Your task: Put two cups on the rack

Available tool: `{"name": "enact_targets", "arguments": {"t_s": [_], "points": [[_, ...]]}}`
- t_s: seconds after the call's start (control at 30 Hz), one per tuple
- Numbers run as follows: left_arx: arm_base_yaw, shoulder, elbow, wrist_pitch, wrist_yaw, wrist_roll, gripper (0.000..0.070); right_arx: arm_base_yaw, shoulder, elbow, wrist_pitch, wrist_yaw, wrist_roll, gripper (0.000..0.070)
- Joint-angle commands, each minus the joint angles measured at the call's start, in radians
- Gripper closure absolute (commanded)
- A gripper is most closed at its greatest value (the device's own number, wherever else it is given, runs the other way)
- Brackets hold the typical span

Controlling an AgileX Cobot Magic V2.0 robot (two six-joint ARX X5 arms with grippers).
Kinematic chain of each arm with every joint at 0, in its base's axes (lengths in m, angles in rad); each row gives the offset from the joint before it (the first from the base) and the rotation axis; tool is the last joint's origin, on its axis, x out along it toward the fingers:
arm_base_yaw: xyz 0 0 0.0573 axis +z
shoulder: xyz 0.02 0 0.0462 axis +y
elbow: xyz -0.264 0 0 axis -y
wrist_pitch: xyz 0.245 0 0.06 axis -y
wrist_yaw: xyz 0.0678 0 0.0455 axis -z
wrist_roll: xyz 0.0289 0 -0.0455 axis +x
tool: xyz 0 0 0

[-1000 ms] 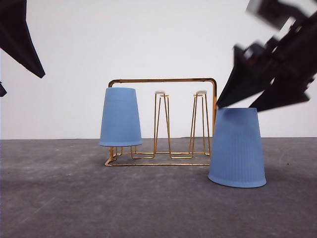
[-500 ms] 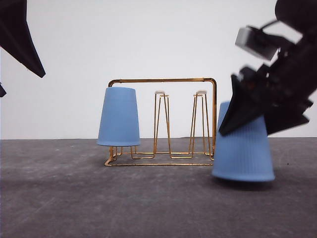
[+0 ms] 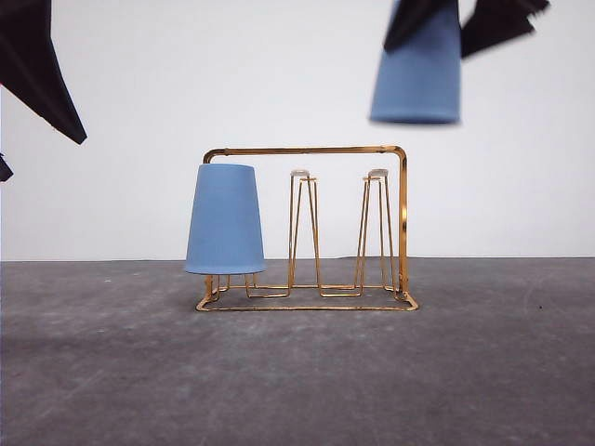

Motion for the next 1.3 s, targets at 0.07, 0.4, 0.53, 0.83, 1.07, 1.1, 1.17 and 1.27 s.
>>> {"name": "enact_targets", "arguments": {"t_s": [0.07, 0.4, 0.53, 0.83, 1.07, 1.1, 1.17, 1.27], "points": [[-0.004, 0.006, 0.009, 0.011, 0.001, 0.000, 0.0282, 0.005, 0.065, 0.012, 0.067, 0.008, -0.016, 0.0382], [-0.004, 0.006, 0.009, 0.011, 0.001, 0.000, 0.0282, 0.008, 0.299, 0.012, 0.102, 0.021, -0.030, 0.0380], [-0.004, 0.006, 0.009, 0.010, 0.001, 0.000, 0.0282, 0.011, 0.386, 0.012, 0.102, 0.020, -0.028, 0.0332], [-0.004, 0.006, 0.009, 0.006, 0.001, 0.000, 0.0268, 0.010, 0.384, 0.068, -0.026, 0.020, 0.029, 0.0167], [-0.004, 0.006, 0.009, -0.002, 0.001, 0.000, 0.0268, 0.005, 0.346, 0.316, -0.484, 0.021, 0.016, 0.0166], [-0.004, 0.006, 0.009, -0.003, 0.000, 0.001, 0.0268, 0.005, 0.337, 0.332, -0.527, 0.021, -0.001, 0.0166], [-0.001, 0.006, 0.009, 0.002, -0.003, 0.003, 0.0268, 0.005, 0.311, 0.330, -0.572, 0.021, -0.036, 0.0167], [0.012, 0.003, 0.009, 0.008, -0.003, 0.016, 0.0268, -0.006, 0.253, 0.275, -0.567, 0.014, -0.038, 0.0167]]}}
